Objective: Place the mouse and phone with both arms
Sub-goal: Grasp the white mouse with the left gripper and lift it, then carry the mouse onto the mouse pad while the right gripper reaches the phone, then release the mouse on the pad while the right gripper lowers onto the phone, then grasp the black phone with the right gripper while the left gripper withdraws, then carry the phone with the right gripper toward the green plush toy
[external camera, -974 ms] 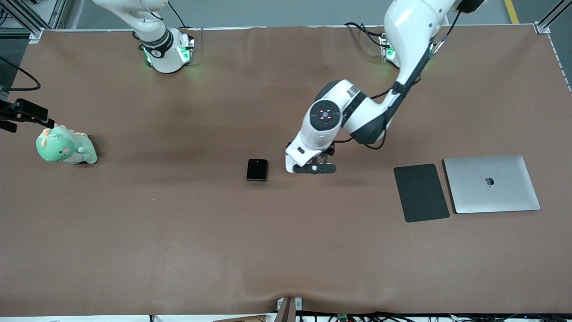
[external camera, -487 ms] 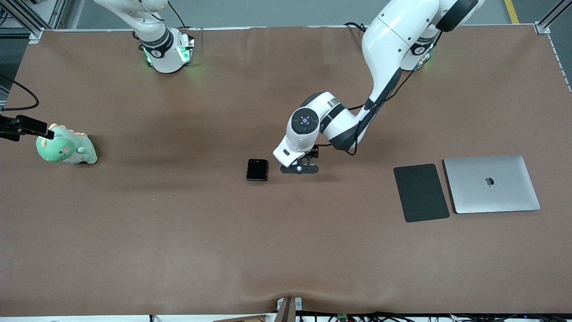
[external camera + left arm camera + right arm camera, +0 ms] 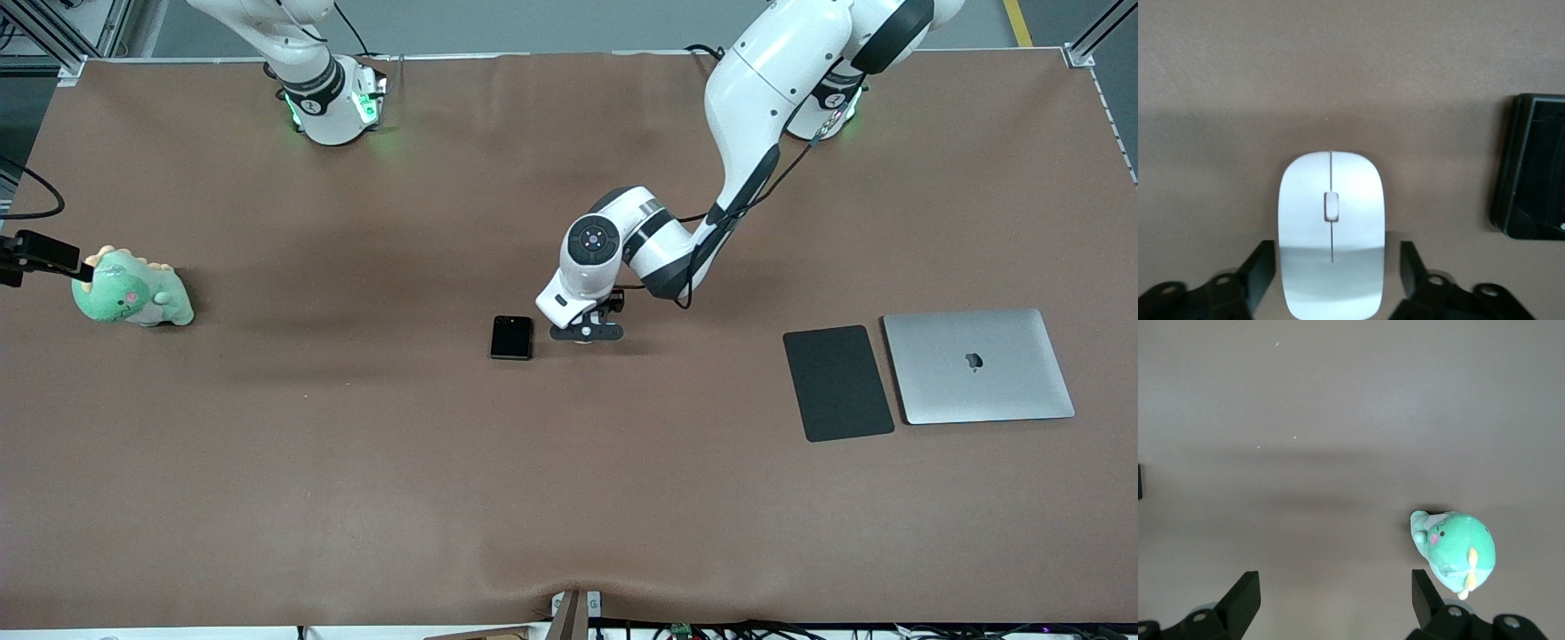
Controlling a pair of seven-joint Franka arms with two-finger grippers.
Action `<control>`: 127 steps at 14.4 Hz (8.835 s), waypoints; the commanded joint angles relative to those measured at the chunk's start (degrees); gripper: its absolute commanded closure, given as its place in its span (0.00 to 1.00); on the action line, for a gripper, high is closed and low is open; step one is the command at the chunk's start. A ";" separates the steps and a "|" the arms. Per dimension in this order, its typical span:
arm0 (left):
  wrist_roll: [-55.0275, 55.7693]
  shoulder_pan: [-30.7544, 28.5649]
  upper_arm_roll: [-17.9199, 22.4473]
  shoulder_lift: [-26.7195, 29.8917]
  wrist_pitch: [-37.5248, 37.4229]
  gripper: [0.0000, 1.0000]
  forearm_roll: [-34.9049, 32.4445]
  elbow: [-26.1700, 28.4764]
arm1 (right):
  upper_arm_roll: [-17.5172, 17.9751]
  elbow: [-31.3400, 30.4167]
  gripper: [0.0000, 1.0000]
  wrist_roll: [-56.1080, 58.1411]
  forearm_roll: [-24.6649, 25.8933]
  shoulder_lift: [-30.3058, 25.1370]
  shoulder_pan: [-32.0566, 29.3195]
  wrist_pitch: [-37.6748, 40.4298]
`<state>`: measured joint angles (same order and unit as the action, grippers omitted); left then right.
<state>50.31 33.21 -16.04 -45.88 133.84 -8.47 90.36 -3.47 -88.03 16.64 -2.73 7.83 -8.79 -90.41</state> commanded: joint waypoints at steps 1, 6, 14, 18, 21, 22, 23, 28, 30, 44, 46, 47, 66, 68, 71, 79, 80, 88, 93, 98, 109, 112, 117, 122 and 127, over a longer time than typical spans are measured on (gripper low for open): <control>2.25 0.71 0.57 -0.61 0.72 0.51 -1.90 -0.98 | 0.66 1.55 0.00 1.56 -1.31 2.62 0.01 0.06; 1.90 -0.51 0.66 0.70 -0.16 0.67 -2.25 -0.63 | 0.66 1.37 0.00 1.47 -1.14 4.91 0.97 0.76; -10.47 -13.06 0.57 13.79 -15.18 0.69 -2.87 -0.54 | 0.74 0.93 0.00 -8.17 -5.44 4.91 6.67 3.39; -21.63 -25.01 0.40 16.26 -16.24 0.68 -2.78 -0.54 | 0.74 0.58 0.00 -17.06 -7.54 5.00 11.60 2.87; -28.05 -32.22 0.31 15.48 -16.16 0.68 -2.87 -0.28 | 0.74 -0.47 0.00 -17.25 -10.71 5.44 13.35 1.29; -29.73 -34.16 0.31 14.86 -15.89 0.68 -2.87 0.16 | 0.74 -1.17 0.00 -17.43 -10.89 5.44 14.49 -0.02; -30.09 -35.31 0.48 14.42 -15.28 0.68 -2.96 1.12 | 0.74 -1.70 0.00 -17.51 -10.98 5.44 15.55 -1.08; -30.18 -40.68 0.49 12.22 -6.95 0.68 -10.25 7.09 | 0.74 -2.50 0.00 -24.09 -10.98 6.75 21.70 -4.42; -30.09 -41.64 0.49 11.43 -3.34 0.68 -10.25 9.47 | 0.74 -2.50 0.00 -25.69 -10.98 7.72 24.08 -6.09; -31.76 -43.50 0.40 12.04 4.06 0.61 -10.34 18.00 | 0.48 -2.50 0.00 -43.25 -9.75 20.10 40.16 -22.70; -31.76 -43.50 0.31 11.87 4.15 0.59 -10.34 18.09 | 0.57 -2.50 0.00 -44.50 -9.66 21.60 41.04 -24.28; -31.76 -43.50 0.31 11.87 4.15 0.56 -10.34 18.09 | 0.39 -2.50 0.00 -44.85 -9.57 22.39 42.01 -24.90; -34.92 -43.50 -1.89 27.50 -27.55 0.00 -7.37 -1.93 | 0.39 -8.03 0.00 -54.51 -4.91 32.51 47.29 -42.83; -38.34 -43.67 -1.36 30.48 -32.04 0.00 -3.33 -3.78 | 0.39 -8.03 0.00 -54.95 -4.91 32.77 47.38 -42.84; -41.60 -45.60 -1.36 35.85 -36.62 0.00 -2.52 -3.88 | 0.39 -7.68 0.00 -56.80 -4.91 33.39 47.73 -43.01; -45.56 -45.69 -1.18 43.60 -40.76 0.00 3.11 -3.18 | 0.48 -7.51 0.04 -58.12 -4.91 34.00 48.43 -43.89; -45.56 -45.69 -1.18 44.03 -41.03 0.00 3.11 -3.26 | 0.39 -7.25 0.13 -58.03 -4.91 34.09 48.43 -43.89; -46.35 -35.86 7.59 47.20 -43.22 0.00 5.57 -2.30 | 0.39 -5.23 1.00 -59.52 -4.91 33.13 48.61 -41.10; -46.09 -35.15 7.87 46.06 -42.52 0.00 5.66 -2.56 | 0.39 -4.34 1.00 -60.67 -5.44 29.53 45.45 -34.50; -46.09 -35.32 7.78 45.88 -42.52 0.00 5.57 -2.65 | 0.39 -5.31 1.00 -59.00 -5.44 27.32 39.30 -32.90; -45.48 -35.59 8.31 45.62 -41.12 0.00 5.57 -3.18 | 0.39 -23.47 1.00 -38.12 -5.27 15.65 25.16 -40.26; -45.47 -35.59 8.40 45.62 -41.12 0.00 5.57 -3.26 | 0.39 -31.48 1.00 -26.68 -5.27 13.44 19.80 -46.25; -45.56 -36.11 8.40 45.62 -41.12 0.00 5.57 -3.26 | 0.31 -37.38 1.00 -12.88 -5.27 12.56 11.18 -49.69; -45.48 -36.03 8.31 45.62 -41.12 0.00 5.57 -3.18 | 0.39 -39.76 1.00 -4.34 -5.27 12.38 3.36 -49.69; -45.48 -36.03 8.31 46.06 -41.73 0.00 5.65 -2.83 | 0.39 -42.14 1.00 -3.72 -5.27 12.55 2.47 -51.71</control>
<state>5.71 -2.79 -7.96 -0.45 92.31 -4.15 87.31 -4.21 -127.46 12.53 -8.57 23.01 -4.91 -141.27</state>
